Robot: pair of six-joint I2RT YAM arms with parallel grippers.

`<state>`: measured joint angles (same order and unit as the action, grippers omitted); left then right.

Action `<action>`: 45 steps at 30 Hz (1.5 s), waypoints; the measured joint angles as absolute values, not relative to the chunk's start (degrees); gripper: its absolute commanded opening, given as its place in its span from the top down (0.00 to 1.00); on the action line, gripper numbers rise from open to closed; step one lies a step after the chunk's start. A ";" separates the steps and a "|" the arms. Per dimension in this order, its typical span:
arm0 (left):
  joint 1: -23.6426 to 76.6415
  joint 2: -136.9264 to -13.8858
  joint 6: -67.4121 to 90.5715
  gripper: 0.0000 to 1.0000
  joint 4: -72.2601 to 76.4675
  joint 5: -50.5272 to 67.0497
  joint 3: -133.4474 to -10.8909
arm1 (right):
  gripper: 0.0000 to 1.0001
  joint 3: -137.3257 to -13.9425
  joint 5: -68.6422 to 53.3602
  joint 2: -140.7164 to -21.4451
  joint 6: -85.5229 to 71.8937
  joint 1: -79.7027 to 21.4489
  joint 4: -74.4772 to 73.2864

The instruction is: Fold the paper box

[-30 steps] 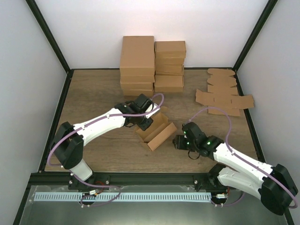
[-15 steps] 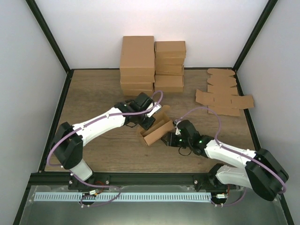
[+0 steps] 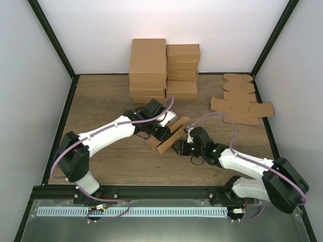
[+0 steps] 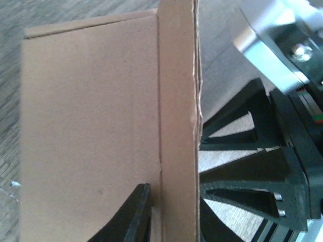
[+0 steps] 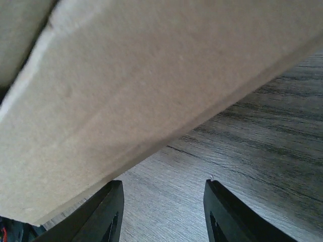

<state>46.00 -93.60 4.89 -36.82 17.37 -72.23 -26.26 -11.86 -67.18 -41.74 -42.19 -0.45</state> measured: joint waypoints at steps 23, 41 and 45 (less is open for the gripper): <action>45.98 -93.58 15.86 0.86 -29.02 33.63 -67.70 | 0.47 -33.04 -11.75 -55.42 -37.17 -42.19 -20.95; 43.90 -96.38 19.22 0.68 -22.74 36.77 -62.98 | 0.51 -33.58 -11.33 -58.57 -37.17 -42.19 -24.69; 43.90 -96.36 19.44 0.54 -22.61 36.29 -62.87 | 0.55 -33.58 -11.75 -58.54 -37.36 -42.19 -22.39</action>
<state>43.90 -96.36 19.44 -22.61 36.29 -62.87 -33.58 -11.75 -58.54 -37.36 -42.19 -22.39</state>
